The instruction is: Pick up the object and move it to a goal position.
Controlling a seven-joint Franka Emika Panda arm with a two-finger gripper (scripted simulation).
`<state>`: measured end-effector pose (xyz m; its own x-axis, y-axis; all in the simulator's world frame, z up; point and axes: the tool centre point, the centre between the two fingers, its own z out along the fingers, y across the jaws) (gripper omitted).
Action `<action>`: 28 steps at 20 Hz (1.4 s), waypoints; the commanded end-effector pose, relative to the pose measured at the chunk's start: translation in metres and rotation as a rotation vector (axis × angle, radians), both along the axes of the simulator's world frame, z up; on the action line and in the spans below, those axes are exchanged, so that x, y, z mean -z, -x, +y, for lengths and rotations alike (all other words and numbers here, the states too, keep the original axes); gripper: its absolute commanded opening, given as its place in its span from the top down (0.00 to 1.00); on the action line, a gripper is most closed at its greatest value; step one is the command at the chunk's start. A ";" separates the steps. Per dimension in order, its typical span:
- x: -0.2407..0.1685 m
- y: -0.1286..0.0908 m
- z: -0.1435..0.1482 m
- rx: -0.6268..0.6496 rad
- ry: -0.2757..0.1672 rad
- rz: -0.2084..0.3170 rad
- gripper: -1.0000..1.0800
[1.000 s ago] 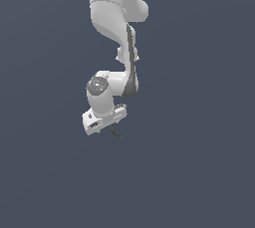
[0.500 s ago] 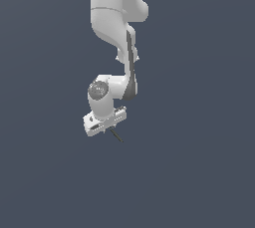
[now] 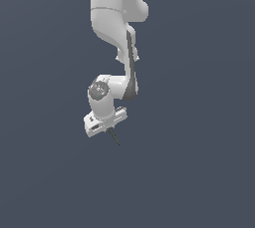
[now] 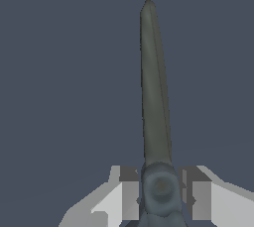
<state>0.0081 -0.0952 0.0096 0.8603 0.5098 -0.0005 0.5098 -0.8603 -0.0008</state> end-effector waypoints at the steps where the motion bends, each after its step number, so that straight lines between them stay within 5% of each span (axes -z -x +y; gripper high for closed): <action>1: -0.002 -0.001 -0.001 0.000 0.000 -0.001 1.00; 28: -0.156 -0.084 -0.080 0.001 0.000 -0.001 1.00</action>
<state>0.0880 -0.1712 0.1577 0.8611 0.5084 0.0009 0.5084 -0.8611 -0.0001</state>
